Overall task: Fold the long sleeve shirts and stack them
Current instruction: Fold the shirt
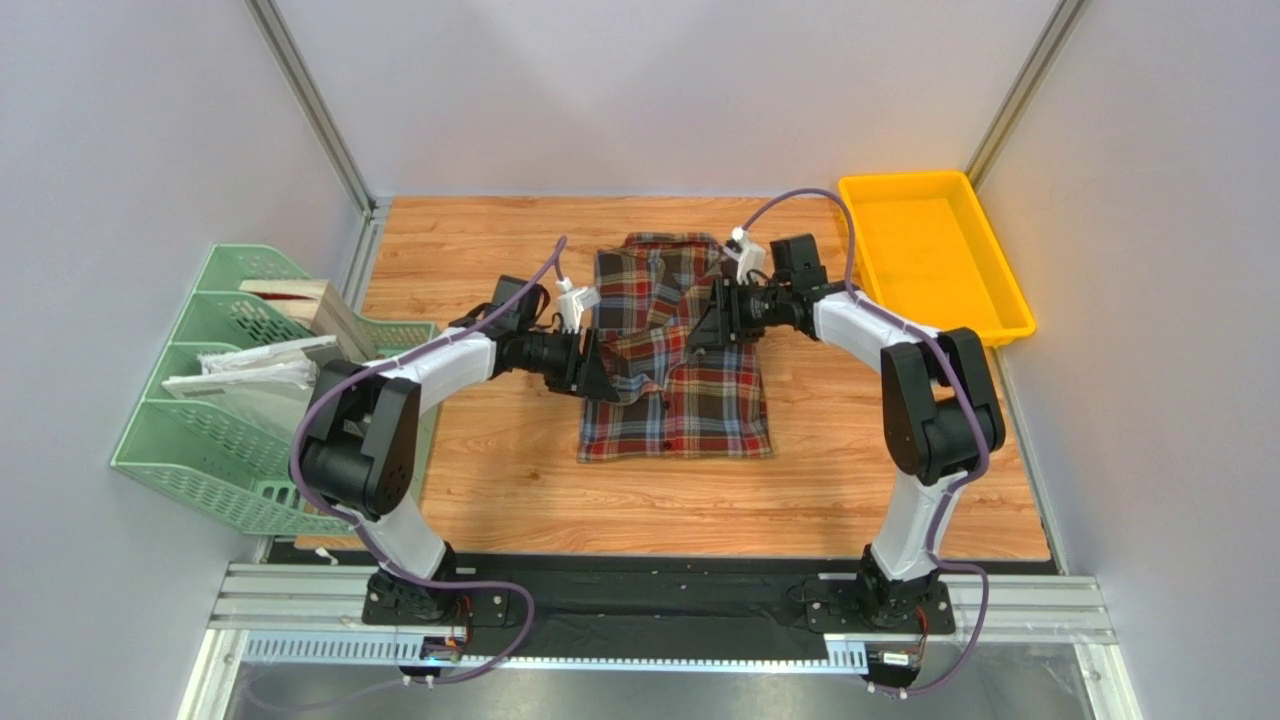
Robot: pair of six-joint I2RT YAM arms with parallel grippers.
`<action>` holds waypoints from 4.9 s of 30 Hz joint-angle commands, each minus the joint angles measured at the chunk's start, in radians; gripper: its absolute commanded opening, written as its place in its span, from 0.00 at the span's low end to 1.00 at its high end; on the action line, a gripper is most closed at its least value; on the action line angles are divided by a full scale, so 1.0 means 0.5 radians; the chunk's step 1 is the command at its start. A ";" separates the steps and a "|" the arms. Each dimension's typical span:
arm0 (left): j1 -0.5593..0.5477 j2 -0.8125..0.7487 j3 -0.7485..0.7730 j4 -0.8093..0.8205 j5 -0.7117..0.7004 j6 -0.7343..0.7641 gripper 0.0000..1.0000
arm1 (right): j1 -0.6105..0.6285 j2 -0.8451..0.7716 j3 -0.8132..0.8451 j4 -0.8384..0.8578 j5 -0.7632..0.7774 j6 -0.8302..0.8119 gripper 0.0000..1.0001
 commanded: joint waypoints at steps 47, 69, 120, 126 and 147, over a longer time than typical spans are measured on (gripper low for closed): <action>-0.126 0.513 0.583 0.674 0.084 -0.572 0.00 | 0.088 0.256 0.146 0.072 0.140 -0.142 0.31; 0.025 -0.112 0.172 0.622 0.053 -0.517 0.63 | -0.011 -0.397 0.031 -0.462 -0.028 -0.391 0.43; -0.098 0.916 0.516 0.640 -0.130 -0.919 0.50 | -0.090 0.670 0.195 -0.076 -0.477 0.008 0.47; -0.098 0.689 0.218 0.622 -0.124 -0.873 0.48 | -0.060 0.496 -0.163 0.081 -0.498 0.094 0.47; 0.107 0.749 0.405 0.420 -0.134 -0.677 0.44 | -0.198 0.627 0.198 -0.321 -0.446 -0.225 0.43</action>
